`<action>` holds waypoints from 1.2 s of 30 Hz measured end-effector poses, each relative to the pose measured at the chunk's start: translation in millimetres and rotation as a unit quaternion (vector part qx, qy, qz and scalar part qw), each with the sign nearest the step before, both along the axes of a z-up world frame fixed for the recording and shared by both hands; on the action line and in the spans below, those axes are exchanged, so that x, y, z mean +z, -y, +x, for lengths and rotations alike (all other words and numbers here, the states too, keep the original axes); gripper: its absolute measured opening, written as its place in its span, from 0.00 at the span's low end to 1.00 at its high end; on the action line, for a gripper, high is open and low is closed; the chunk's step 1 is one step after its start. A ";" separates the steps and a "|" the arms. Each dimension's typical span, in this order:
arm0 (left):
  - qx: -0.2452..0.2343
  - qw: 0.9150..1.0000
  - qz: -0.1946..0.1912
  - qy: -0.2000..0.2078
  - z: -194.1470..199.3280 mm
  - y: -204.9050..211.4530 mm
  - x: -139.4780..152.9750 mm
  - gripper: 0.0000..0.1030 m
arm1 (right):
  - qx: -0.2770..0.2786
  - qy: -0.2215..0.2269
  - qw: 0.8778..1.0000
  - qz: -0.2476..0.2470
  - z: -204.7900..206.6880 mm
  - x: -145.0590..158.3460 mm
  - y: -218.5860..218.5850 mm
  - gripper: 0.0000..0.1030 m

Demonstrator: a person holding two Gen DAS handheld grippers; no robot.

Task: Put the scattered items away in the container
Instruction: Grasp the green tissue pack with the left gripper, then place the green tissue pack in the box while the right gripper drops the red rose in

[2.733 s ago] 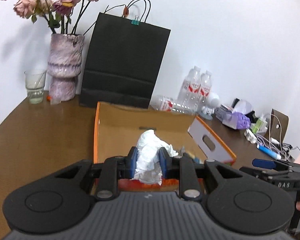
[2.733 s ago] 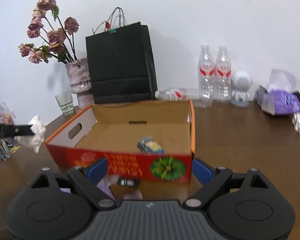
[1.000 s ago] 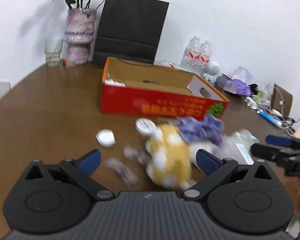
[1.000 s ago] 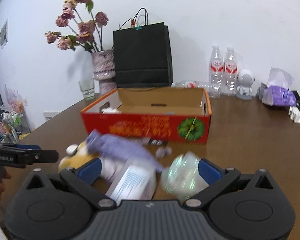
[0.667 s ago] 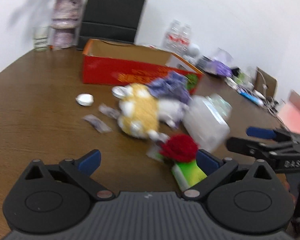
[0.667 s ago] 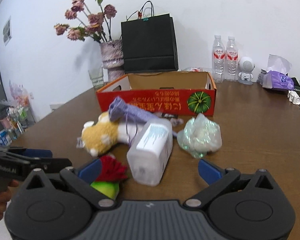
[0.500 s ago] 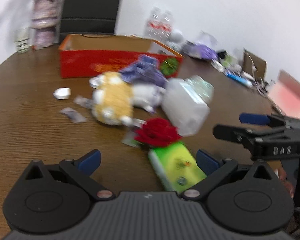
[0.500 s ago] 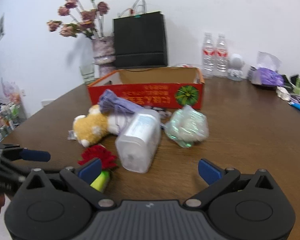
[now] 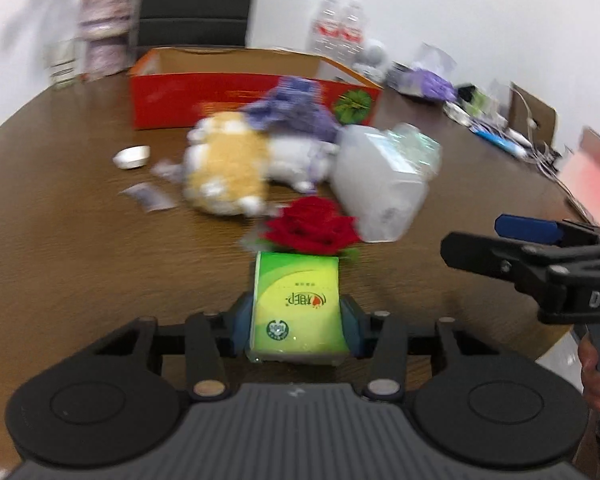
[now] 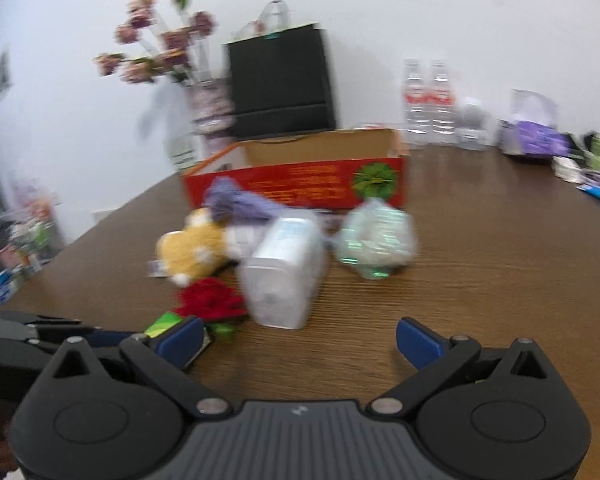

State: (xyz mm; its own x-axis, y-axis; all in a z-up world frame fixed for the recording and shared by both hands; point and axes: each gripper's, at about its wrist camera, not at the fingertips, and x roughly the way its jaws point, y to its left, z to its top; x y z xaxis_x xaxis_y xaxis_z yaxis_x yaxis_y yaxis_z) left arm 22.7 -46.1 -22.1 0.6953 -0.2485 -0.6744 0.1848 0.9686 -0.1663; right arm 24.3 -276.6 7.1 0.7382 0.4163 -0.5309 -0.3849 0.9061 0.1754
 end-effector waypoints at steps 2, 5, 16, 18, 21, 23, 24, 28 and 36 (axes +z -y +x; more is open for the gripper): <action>0.019 1.000 -0.005 0.005 -6.8 -15.7 -0.3 0.45 | 0.036 0.001 0.999 0.006 1.2 1.1 -13.4 0.99; 0.041 0.999 -0.023 0.008 -11.3 -37.9 1.3 0.45 | 0.077 0.004 0.997 0.008 3.9 1.9 -35.2 0.95; 0.042 0.997 -0.060 0.018 -5.4 -76.3 0.3 0.45 | 0.065 -0.006 0.995 -0.077 40.6 -18.7 -97.2 0.52; 0.039 0.997 -0.065 0.020 -3.1 -79.6 -0.6 0.45 | 0.059 -0.013 0.994 -0.089 43.2 -25.8 -98.2 0.47; 0.037 0.996 -0.072 0.021 0.0 -83.3 -1.5 0.45 | 0.070 -0.013 0.994 -0.077 42.7 -26.5 -96.2 0.43; 0.033 0.996 -0.076 0.022 3.2 -85.8 -2.2 0.45 | 0.073 -0.005 0.995 -0.073 39.2 -22.7 -93.3 0.43; 0.033 0.996 -0.077 0.022 5.1 -86.9 -2.4 0.45 | 0.074 -0.001 0.995 -0.071 37.4 -20.4 -91.6 0.42; 0.033 0.995 -0.086 0.023 10.2 -90.2 2.6 0.45 | 0.080 0.003 0.996 -0.047 32.8 -6.3 -79.6 0.42; 0.029 0.991 -0.049 0.123 48.2 -84.5 62.0 0.45 | 0.067 0.087 0.994 -0.014 55.6 53.4 -50.8 0.42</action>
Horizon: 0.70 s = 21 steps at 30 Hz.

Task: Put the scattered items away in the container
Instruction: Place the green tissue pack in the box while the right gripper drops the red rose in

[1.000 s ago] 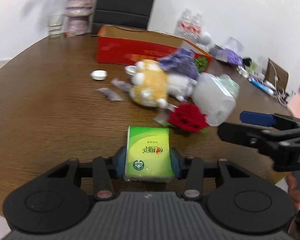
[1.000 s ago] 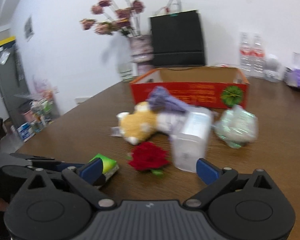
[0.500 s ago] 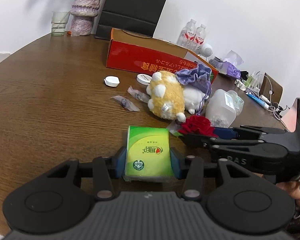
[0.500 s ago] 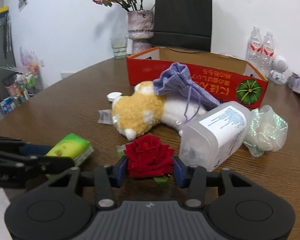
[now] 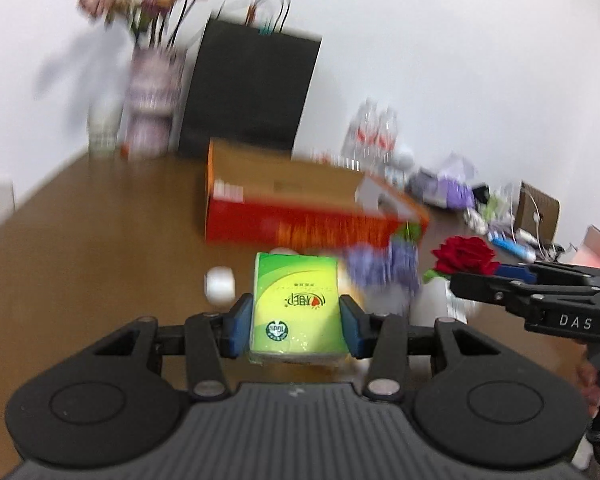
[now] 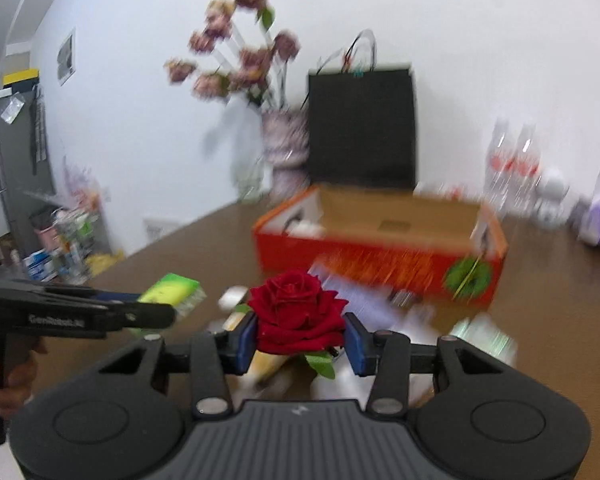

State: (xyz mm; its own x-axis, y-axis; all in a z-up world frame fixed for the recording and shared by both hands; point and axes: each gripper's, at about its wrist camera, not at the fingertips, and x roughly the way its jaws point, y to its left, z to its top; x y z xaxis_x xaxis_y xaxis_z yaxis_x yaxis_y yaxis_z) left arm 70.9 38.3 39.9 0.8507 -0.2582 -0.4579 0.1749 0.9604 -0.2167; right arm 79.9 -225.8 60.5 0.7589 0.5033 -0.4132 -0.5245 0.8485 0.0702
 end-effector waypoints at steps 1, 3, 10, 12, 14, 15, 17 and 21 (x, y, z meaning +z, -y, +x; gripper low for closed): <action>-0.001 1.000 0.004 0.011 11.0 2.8 8.2 0.45 | -0.008 0.014 1.000 0.000 9.6 7.6 2.1 0.42; -0.003 1.000 0.006 0.025 34.1 8.1 22.4 0.45 | -0.021 0.029 0.999 0.003 33.8 20.1 6.5 0.42; -0.019 1.000 -0.008 0.015 146.4 31.0 35.4 0.45 | -0.084 0.017 0.996 0.020 148.3 25.2 5.7 0.42; -0.013 1.000 -0.003 0.006 174.1 34.7 26.5 0.45 | -0.095 0.002 0.995 0.019 181.4 18.9 3.8 0.42; 0.009 1.000 0.009 -0.006 202.0 37.4 14.0 0.45 | -0.108 -0.017 0.994 0.011 214.6 9.4 1.0 0.42; 0.017 1.000 0.011 -0.012 213.4 38.2 7.7 0.45 | -0.113 -0.024 0.993 0.008 227.2 4.1 0.8 0.43; 0.024 0.999 0.011 -0.031 236.5 37.9 -5.5 0.45 | -0.119 -0.041 0.992 0.002 251.8 -7.5 0.2 0.43; 0.029 0.997 0.010 -0.064 268.2 36.7 -23.7 0.45 | -0.112 -0.078 0.990 -0.017 289.3 -26.8 -6.7 0.43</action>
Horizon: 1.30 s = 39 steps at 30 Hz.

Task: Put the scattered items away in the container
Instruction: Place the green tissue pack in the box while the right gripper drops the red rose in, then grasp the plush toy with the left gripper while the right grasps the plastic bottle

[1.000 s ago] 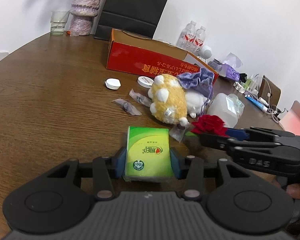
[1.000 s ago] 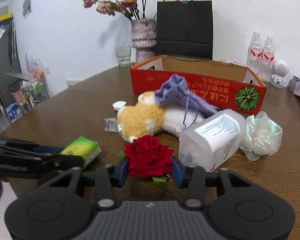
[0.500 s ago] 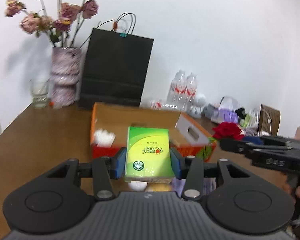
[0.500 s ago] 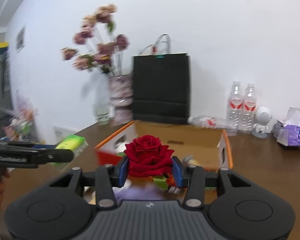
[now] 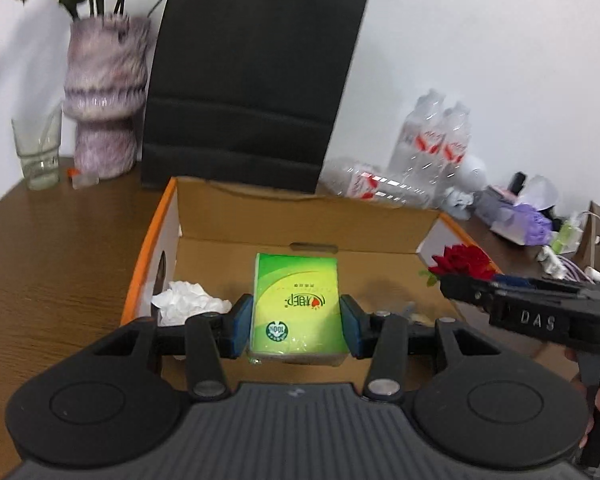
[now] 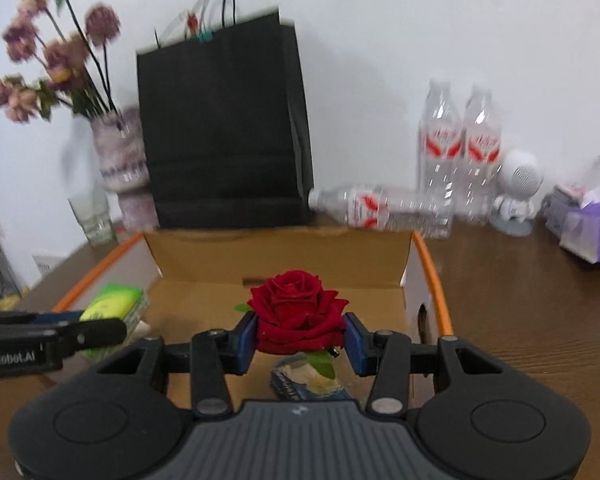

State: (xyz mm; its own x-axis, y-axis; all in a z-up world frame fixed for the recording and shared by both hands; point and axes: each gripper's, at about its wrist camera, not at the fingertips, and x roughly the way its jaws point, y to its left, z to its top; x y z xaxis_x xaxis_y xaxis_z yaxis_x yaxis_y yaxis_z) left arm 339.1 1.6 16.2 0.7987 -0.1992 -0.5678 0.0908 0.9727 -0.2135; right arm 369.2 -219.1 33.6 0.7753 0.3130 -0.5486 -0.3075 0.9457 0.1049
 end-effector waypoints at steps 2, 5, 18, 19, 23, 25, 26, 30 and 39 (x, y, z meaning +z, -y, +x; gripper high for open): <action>0.002 1.000 0.001 -0.013 8.8 -0.7 -8.2 0.46 | 0.003 -0.016 1.000 -0.009 8.6 -8.9 -3.8 0.45; 0.000 1.000 0.006 -0.019 10.8 0.8 -14.4 0.63 | 0.000 -0.031 0.999 -0.019 9.7 -16.8 -7.7 0.58; 0.019 0.996 0.012 0.086 -83.6 -9.3 44.9 1.00 | -0.004 0.071 0.997 -0.001 -95.5 41.5 12.2 0.99; 0.016 0.996 0.012 0.089 -93.9 -10.4 46.6 1.00 | -0.001 0.080 0.997 -0.001 -110.1 45.0 15.1 0.99; 0.005 0.996 0.016 0.089 -141.5 -14.4 42.7 1.00 | 0.007 0.095 0.995 -0.002 -164.8 48.0 22.7 0.99; -0.006 0.997 0.022 0.077 -160.7 -14.0 35.3 1.00 | 0.016 0.092 0.996 -0.008 -188.5 44.9 22.1 1.00; -0.012 0.997 0.028 0.069 -168.8 -13.4 30.8 1.00 | 0.019 0.089 0.996 -0.012 -199.5 42.6 21.5 1.00; -0.019 0.998 0.040 0.038 -189.6 -11.2 10.4 1.00 | 0.030 0.070 0.997 -0.029 -230.1 31.3 13.0 1.00; 0.001 0.999 0.043 0.012 -216.5 -10.5 -10.8 1.00 | 0.015 0.032 0.999 -0.038 -262.8 6.2 -2.3 1.00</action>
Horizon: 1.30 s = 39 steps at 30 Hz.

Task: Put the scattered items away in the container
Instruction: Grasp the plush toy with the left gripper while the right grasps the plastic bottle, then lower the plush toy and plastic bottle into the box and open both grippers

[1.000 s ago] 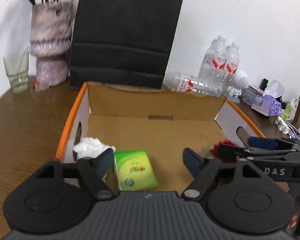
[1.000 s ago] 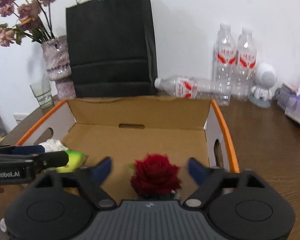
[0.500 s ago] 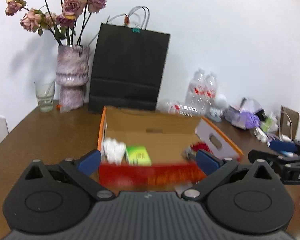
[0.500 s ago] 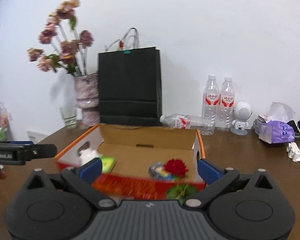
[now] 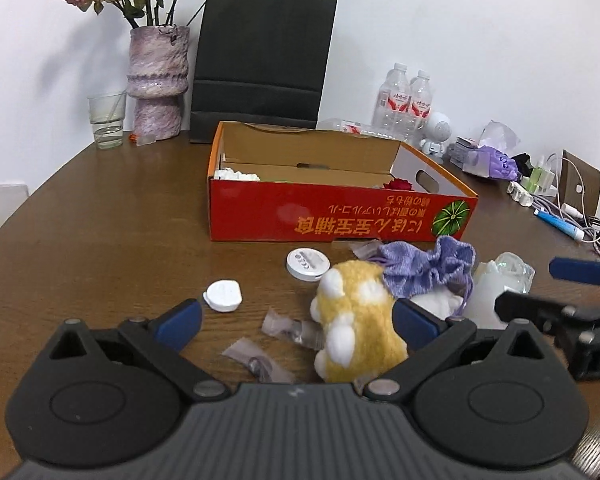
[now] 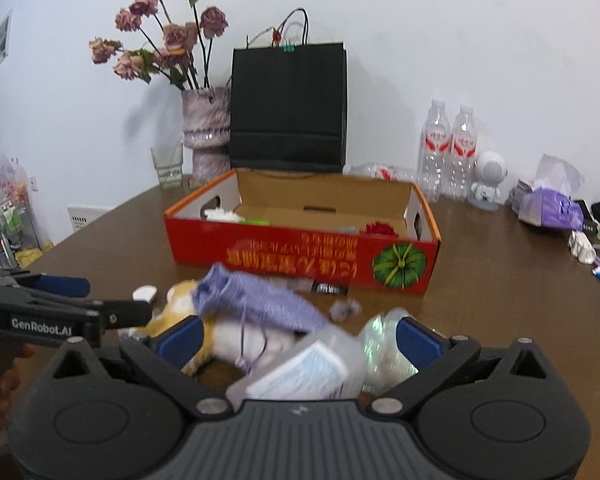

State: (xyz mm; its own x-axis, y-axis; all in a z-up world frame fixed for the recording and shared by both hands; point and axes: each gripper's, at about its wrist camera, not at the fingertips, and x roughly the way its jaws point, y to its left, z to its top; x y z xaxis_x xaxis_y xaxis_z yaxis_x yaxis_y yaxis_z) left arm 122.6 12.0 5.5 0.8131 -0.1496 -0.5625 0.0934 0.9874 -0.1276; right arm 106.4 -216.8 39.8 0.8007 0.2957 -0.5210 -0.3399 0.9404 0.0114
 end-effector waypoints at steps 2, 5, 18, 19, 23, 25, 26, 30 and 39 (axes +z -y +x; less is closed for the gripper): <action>0.002 1.000 0.002 -0.002 -2.3 1.8 -1.4 1.00 | -0.006 -0.006 1.000 -0.003 -5.1 -5.9 -2.6 1.00; 0.003 1.000 0.010 -0.004 -0.3 7.7 -4.2 1.00 | -0.010 -0.018 1.000 -0.006 -8.4 -17.3 -6.4 0.99; -0.031 0.999 0.027 -0.015 16.8 42.0 -25.6 0.63 | -0.069 -0.033 0.997 0.005 2.8 -53.7 -1.5 0.52; -0.037 0.999 0.026 -0.017 15.6 42.9 -26.6 0.58 | -0.067 -0.033 0.997 0.011 1.4 -53.6 3.5 0.50; -0.044 0.999 0.013 -0.014 9.0 42.8 -28.4 0.46 | -0.062 -0.037 0.997 0.039 -3.5 -53.8 22.6 0.42; -0.043 0.999 0.000 -0.008 4.4 38.7 -25.9 0.44 | -0.063 -0.033 0.996 0.050 -6.7 -52.7 32.3 0.38; -0.042 0.999 -0.004 -0.004 2.7 36.8 -23.6 0.44 | -0.063 -0.030 0.996 0.057 -8.6 -51.7 36.8 0.38; -0.033 0.999 -0.004 0.022 -6.6 29.7 -12.7 0.42 | -0.058 -0.024 0.995 0.075 -13.1 -48.1 49.6 0.38; -0.016 0.996 -0.030 0.083 -19.6 8.9 28.5 0.42 | -0.035 0.003 0.993 0.114 -21.5 -25.0 59.5 0.38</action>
State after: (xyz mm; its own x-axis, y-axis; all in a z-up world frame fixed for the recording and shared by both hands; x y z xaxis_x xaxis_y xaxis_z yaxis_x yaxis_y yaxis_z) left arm 103.0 3.2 34.0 0.8880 -0.2072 -0.4105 0.1503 0.9745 -0.1669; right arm 84.9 -276.3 14.8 0.8268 0.3486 -0.4414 -0.2740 0.9350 0.2253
